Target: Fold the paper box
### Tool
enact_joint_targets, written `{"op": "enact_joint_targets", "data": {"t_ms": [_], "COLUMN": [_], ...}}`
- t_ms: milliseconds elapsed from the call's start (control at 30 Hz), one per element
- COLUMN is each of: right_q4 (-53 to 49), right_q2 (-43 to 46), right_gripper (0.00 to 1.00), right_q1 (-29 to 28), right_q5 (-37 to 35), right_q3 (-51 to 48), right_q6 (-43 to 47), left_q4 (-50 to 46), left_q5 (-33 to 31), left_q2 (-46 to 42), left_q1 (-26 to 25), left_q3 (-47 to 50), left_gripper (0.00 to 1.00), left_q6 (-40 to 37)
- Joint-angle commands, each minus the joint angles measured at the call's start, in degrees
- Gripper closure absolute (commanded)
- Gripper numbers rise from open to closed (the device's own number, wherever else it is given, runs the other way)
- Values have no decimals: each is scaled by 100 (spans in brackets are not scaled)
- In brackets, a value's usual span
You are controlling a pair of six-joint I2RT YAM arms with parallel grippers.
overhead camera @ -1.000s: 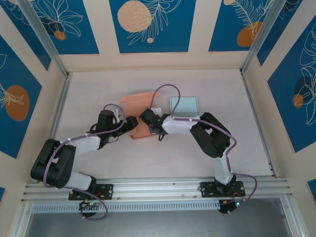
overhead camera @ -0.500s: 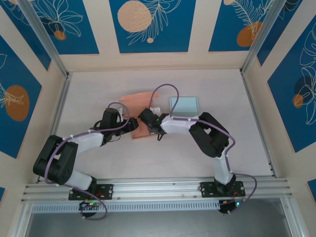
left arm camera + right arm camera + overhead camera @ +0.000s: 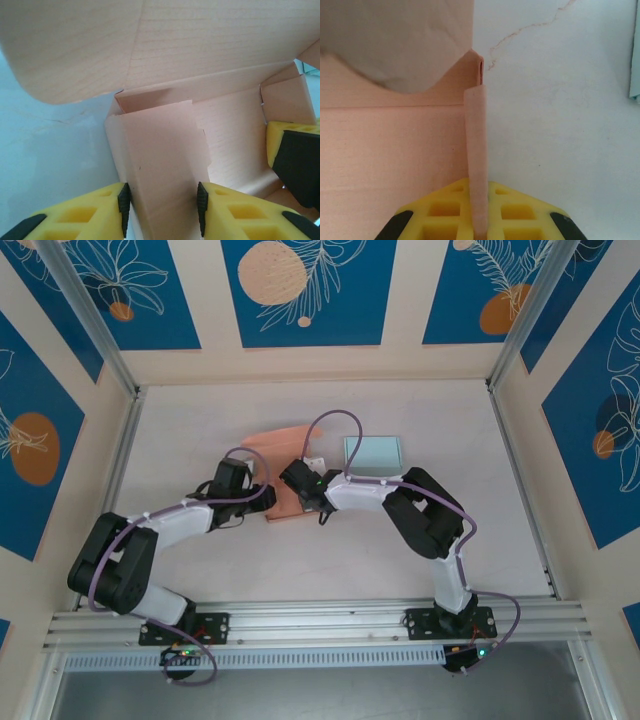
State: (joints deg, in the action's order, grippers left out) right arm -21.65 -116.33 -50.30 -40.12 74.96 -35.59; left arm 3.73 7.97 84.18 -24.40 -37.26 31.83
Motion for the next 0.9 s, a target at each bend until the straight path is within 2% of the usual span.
{"op": "enact_joint_targets", "data": {"t_ms": [0, 200, 600, 667, 767, 867], "right_q4": [-409, -436, -575, -577, -577, -599], "right_q2": [-270, -268, -140, -138, -103, -57], "right_gripper": [100, 100, 100, 100, 100, 100], "right_q1": [-94, -90, -234, -233, -234, -230], "right_q5": [233, 259, 162, 146, 140, 102], "right_q3": [-62, -28, 4, -6, -28, -69], "right_q6": [16, 36, -88, -89, -97, -138], "left_q4": [-302, -515, -1664, -1699, -1758, -1911], "left_q5": [-163, -357, -1761, -1858, -1977, -2213], "left_q2": [97, 286, 620, 673, 783, 840], "left_q1": [-105, -254, -621, -656, -710, -771], "left_q3": [-114, -286, -738, -780, -891, -1013], "left_gripper": [64, 65, 69, 76, 78, 87], "left_q6": [-174, -234, -752, -784, -852, -971]}}
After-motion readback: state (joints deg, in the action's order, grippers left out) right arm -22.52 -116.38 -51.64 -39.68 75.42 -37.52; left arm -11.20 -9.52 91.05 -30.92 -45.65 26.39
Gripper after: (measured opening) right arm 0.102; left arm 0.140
